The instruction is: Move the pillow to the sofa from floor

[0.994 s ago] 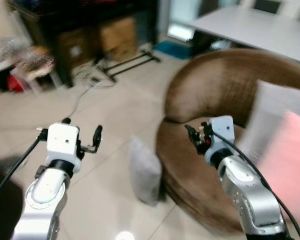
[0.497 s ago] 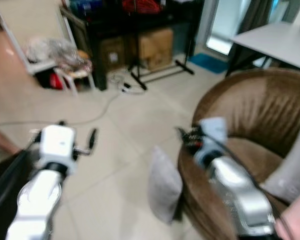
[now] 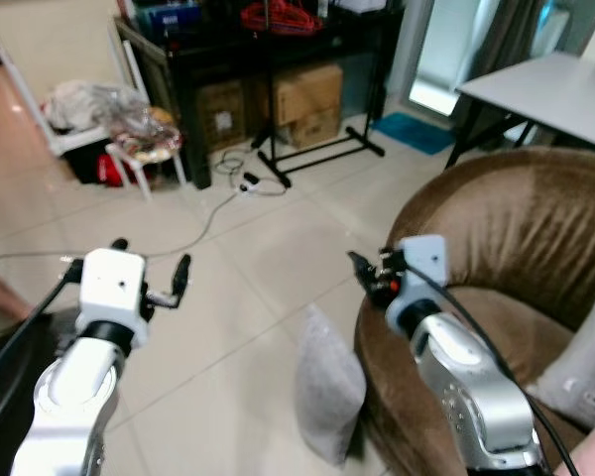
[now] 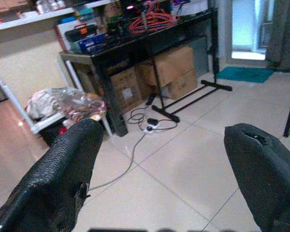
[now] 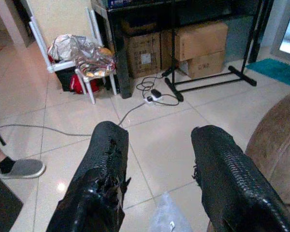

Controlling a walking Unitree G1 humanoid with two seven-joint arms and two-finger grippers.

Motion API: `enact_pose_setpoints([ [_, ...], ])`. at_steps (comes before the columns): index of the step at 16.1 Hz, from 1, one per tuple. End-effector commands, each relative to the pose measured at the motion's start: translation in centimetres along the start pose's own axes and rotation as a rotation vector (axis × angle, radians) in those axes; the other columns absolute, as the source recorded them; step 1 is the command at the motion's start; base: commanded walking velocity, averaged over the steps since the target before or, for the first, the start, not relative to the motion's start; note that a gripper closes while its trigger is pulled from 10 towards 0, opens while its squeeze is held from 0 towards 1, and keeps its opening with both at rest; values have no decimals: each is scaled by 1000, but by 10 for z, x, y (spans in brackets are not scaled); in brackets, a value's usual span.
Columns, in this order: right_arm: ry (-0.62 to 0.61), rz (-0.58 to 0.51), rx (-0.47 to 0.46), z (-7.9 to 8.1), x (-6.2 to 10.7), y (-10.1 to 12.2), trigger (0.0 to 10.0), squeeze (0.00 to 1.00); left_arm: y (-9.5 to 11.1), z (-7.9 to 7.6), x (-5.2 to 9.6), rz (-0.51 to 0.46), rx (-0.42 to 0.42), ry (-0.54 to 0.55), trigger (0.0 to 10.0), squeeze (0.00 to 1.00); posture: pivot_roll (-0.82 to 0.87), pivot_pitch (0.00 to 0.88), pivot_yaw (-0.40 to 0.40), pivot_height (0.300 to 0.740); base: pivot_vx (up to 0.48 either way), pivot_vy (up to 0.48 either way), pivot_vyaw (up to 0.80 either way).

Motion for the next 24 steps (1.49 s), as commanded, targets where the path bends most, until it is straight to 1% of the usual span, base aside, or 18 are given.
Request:
enact_pose_setpoints([
  [1,-20,-16,1,-8,1,5,10000,0,3,-5,-1,-11,6,-19,10000,0,-24,0,29,740,277,0,0],
  [11,-17,-23,-12,-7,0,6,10000,0,3,-4,-2,-12,-3,-21,10000,0,-21,0,31,740,279,0,0],
  [13,-16,-27,-32,-6,1,6,10000,0,3,-4,-2,-13,-4,-22,10000,0,-23,0,34,740,279,0,0],
  [14,-11,-40,-60,-6,1,9,10000,0,4,-4,-3,-14,-2,-22,10000,0,-23,0,34,740,277,0,0],
  [15,10,-83,-15,-5,2,16,10000,1000,4,-5,-3,-14,33,-25,10000,0,-24,0,36,740,277,0,0],
  [16,34,-95,32,-4,3,17,10000,1000,4,-3,-3,-11,38,-10,10000,851,-24,0,36,740,251,0,0],
  [17,40,-124,-1,-4,4,20,10000,1000,4,0,-5,-11,15,16,10000,1000,-27,0,38,740,0,0,0],
  [19,24,-167,35,-7,6,26,10000,1000,6,3,-7,-36,17,43,10000,1000,-27,0,38,740,0,0,0],
  [20,28,-203,5,-10,7,29,10000,1000,9,8,-7,-62,2,84,10000,1000,-27,0,37,740,0,0,0],
  [21,24,-217,-6,-11,8,30,10000,1000,11,9,-7,-74,0,103,10000,1000,-27,0,37,740,0,0,0],
  [22,-5,-285,-12,-21,13,33,10000,1000,2,13,-5,-64,35,131,10000,1000,-26,0,36,740,0,0,0],
  [23,-24,-307,-30,-26,15,33,10000,1000,-2,16,-3,-48,57,152,10000,1000,-26,0,36,740,0,0,0],
  [24,-68,-323,-64,-36,19,35,10000,1000,-10,25,-2,-8,72,204,10000,1000,-26,0,35,740,0,0,0],
])
Point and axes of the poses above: a point about 5 cm out from each wrist's last joint towards the gripper, its own x axis pointing back from the gripper into the wrist, its own y axis along the axis of the wrist's last joint, z = x × y, the point moved 5 cm from there along -x, pointing out of the wrist towards the gripper, and after that the axes turned 11 degrees about -x, right-handed, at the moved point
